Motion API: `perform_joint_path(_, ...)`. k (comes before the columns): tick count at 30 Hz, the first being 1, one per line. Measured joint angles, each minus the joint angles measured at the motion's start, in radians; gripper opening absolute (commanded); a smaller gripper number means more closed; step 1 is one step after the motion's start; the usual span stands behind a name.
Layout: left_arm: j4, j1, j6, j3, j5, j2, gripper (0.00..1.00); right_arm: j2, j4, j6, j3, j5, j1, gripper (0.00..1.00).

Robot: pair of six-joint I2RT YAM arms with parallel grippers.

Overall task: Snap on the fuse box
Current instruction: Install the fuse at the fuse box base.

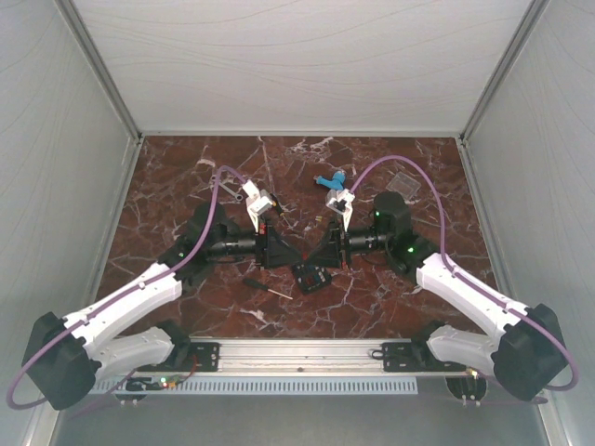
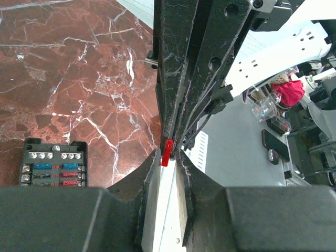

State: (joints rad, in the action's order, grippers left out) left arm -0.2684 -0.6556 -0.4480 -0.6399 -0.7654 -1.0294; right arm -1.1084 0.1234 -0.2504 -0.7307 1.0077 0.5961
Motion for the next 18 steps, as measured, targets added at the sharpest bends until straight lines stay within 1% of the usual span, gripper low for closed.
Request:
perform_joint_path(5,0.000,-0.002,0.001,0.000,-0.001,-0.002,0.12,-0.008,0.000,0.000,0.000,0.008,0.000,0.00)
perform_joint_path(10,-0.001,-0.006,0.003,0.000,0.000,-0.008,0.00,-0.010,-0.004,0.000,0.000,0.015,-0.001,0.00)
perform_joint_path(12,0.000,-0.009,0.005,0.000,0.003,-0.008,0.00,-0.010,-0.008,-0.001,0.000,0.016,-0.001,0.00)
perform_joint_path(13,0.000,-0.011,0.006,0.000,0.006,-0.008,0.00,-0.010,-0.008,-0.001,0.000,0.015,-0.001,0.07)
perform_joint_path(16,0.004,-0.014,0.006,0.000,0.033,-0.006,0.00,-0.010,-0.018,0.001,-0.001,0.000,-0.002,0.21)
perform_joint_path(18,0.018,-0.018,0.005,0.000,0.076,0.003,0.00,-0.010,-0.034,0.004,-0.005,-0.034,-0.002,0.24)
